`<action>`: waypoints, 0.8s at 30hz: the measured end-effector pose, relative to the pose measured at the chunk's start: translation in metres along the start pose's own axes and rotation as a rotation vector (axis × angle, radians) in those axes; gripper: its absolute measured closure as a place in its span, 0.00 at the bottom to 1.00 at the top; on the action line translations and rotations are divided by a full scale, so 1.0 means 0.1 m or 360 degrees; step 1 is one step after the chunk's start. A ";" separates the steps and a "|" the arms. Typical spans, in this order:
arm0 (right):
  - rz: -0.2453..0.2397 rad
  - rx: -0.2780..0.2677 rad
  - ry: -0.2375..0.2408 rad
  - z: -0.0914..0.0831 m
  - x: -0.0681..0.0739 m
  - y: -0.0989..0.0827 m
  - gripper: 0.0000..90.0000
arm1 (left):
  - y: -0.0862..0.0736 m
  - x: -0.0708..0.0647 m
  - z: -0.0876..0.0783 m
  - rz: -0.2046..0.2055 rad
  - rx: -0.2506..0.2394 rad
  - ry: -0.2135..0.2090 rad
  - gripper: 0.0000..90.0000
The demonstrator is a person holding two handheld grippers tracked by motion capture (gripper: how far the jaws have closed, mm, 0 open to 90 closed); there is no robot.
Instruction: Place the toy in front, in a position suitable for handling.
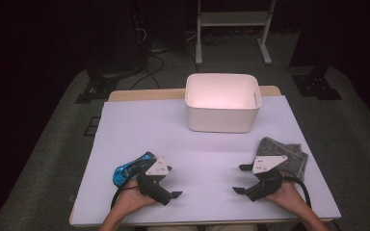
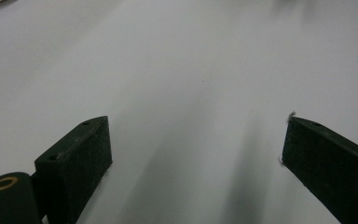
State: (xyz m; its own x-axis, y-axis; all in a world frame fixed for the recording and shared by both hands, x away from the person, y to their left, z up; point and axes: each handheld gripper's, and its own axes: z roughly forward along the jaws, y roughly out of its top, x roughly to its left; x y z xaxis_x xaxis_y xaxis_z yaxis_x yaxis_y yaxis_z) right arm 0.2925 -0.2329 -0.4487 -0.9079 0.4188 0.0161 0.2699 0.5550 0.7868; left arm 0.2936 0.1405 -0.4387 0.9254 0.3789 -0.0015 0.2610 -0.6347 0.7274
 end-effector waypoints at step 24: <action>-0.0047 -0.0012 0.0005 -0.02 0.07 0.01 0.19 | 0.03 -0.02 -0.15 0.0072 -0.0024 0.0024 0.09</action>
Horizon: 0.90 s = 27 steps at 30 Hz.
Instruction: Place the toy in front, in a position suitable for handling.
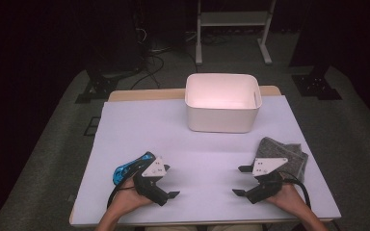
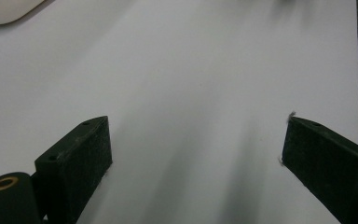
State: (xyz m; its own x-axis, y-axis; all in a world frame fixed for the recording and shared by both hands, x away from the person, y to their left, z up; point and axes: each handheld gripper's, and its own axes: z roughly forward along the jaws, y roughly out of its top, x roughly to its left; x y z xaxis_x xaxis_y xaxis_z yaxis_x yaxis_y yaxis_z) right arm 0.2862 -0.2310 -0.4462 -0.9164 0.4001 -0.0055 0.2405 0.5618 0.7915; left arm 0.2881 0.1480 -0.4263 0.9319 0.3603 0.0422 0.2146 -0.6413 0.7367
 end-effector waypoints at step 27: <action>0.0005 -0.0009 -0.0009 -0.03 -0.02 0.00 0.19 | -0.25 0.46 -0.73 -0.0121 -0.0025 0.0195 0.05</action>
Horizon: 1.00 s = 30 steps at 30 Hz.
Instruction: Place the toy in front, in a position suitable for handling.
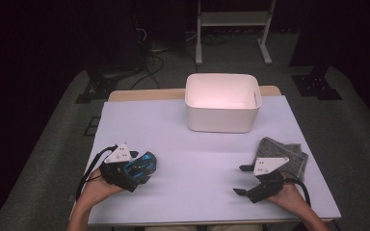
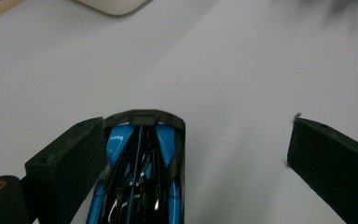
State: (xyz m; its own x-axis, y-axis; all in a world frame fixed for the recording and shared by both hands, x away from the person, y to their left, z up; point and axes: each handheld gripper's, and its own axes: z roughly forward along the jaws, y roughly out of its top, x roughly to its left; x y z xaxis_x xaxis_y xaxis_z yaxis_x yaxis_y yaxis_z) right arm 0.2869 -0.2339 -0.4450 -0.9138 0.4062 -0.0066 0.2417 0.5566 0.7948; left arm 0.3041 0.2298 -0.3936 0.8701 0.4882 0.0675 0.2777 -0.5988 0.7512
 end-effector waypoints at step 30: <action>0.0007 0.0014 0.0015 0.04 0.00 0.00 0.19 | -0.42 0.40 0.13 -0.0061 0.0250 -0.0037 0.04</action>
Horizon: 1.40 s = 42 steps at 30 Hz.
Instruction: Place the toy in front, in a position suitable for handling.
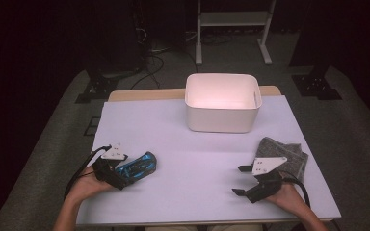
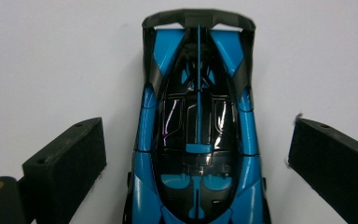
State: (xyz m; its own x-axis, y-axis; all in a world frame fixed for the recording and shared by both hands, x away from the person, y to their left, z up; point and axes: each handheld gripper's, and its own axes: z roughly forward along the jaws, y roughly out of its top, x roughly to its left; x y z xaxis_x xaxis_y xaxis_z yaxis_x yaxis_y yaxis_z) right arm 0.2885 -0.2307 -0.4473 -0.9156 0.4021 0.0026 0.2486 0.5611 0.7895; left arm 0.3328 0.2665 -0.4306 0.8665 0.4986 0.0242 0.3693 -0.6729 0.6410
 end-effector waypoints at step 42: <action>-0.0050 0.0054 0.0031 0.04 0.04 0.00 0.19 | 0.06 0.03 0.19 0.0088 0.0137 -0.0063 0.29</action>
State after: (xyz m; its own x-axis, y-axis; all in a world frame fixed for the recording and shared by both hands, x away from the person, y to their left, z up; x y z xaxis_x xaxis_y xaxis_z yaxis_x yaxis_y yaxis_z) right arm 0.2859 -0.2259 -0.4502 -0.9291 0.3698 -0.0097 0.2298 0.5974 0.7683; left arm 0.3436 0.2539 -0.4414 0.8983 0.4385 0.0264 0.3464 -0.7441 0.5712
